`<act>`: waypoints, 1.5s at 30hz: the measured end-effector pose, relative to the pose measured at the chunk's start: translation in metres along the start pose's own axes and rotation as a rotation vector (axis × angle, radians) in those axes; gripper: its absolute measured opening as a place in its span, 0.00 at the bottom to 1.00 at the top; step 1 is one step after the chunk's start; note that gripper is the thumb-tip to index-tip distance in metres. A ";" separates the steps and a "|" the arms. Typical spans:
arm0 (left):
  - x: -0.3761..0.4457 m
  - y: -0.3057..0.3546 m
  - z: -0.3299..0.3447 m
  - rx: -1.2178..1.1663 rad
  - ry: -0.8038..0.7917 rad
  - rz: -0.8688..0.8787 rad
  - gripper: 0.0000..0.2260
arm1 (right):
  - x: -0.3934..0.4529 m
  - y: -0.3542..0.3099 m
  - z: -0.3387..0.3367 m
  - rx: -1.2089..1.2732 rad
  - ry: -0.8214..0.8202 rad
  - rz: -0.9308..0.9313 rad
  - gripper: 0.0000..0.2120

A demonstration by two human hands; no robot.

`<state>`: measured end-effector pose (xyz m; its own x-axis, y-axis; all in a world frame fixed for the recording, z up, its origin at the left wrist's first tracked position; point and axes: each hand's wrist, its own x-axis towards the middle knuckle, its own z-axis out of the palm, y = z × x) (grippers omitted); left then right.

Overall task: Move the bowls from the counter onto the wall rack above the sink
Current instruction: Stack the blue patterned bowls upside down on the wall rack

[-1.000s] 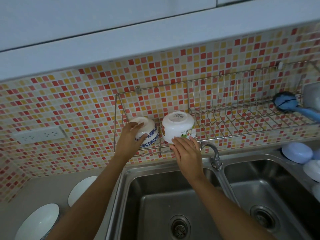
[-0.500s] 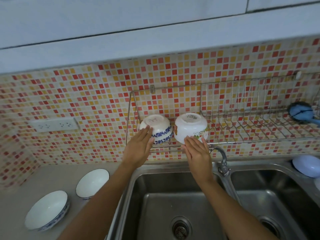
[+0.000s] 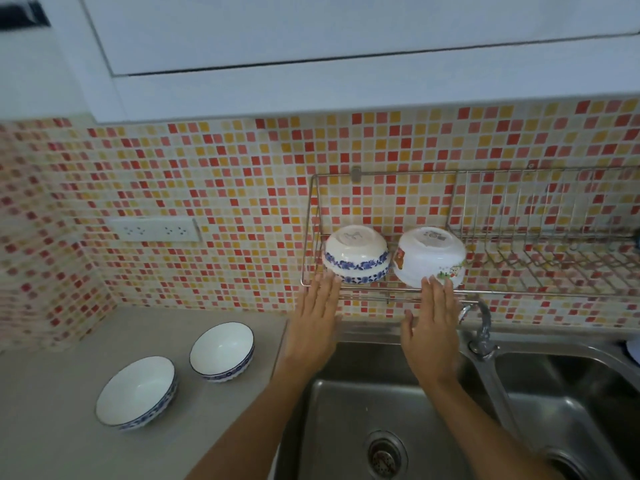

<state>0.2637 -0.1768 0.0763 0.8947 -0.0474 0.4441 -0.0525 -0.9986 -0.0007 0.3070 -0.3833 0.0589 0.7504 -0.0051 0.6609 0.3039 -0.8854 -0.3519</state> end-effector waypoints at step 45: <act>-0.087 -0.306 0.072 -0.692 -0.374 -0.771 0.20 | -0.096 -0.287 0.192 0.552 -1.023 0.771 0.20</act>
<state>0.2337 0.1311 -0.0266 0.8660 0.4628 -0.1895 0.4451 -0.5404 0.7140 0.2606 -0.0390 -0.0311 0.8506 0.1482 -0.5045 -0.3679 -0.5178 -0.7724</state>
